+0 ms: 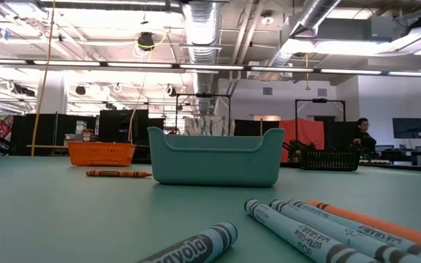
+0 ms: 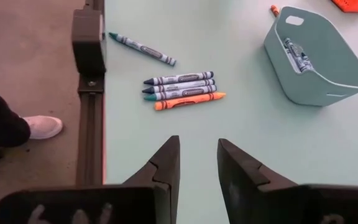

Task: Sort crayons
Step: Put the orange crayon into the orange bin, then put the light blue crayon into the blue bin

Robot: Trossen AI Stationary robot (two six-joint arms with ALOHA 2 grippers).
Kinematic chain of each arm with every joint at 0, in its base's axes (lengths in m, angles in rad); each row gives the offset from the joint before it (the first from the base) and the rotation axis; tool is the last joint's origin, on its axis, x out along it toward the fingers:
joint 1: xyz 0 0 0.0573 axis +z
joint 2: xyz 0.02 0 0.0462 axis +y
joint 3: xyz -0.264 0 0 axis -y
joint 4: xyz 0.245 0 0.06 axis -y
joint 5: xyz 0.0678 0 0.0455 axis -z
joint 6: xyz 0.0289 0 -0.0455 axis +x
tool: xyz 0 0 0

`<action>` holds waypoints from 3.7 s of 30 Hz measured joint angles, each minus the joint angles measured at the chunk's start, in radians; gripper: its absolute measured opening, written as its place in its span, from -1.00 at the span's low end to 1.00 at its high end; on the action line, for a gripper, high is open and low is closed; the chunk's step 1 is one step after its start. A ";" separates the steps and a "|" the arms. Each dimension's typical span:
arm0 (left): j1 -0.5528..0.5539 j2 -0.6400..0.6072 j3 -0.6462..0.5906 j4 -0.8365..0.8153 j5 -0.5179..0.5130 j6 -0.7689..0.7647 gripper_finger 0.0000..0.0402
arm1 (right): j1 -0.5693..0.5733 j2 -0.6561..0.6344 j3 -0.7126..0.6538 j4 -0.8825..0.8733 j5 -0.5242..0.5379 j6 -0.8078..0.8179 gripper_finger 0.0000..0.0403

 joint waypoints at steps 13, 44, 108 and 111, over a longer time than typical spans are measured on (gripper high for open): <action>0.078 -0.229 -0.455 -0.222 -0.134 -0.183 -0.23 | -0.023 0.000 0.000 -0.008 -0.005 0.003 -0.50; 0.015 0.167 -0.438 -0.238 -0.219 -0.199 -0.97 | -0.040 0.000 0.000 -0.009 -0.026 0.007 -0.50; 0.984 0.020 -0.198 -0.699 -0.416 0.347 -0.42 | -0.055 0.000 0.001 -0.018 -0.021 0.082 -0.50; 0.975 0.003 -0.198 -0.704 -0.454 0.304 -0.33 | -0.072 0.000 0.001 -0.003 -0.021 0.087 -0.50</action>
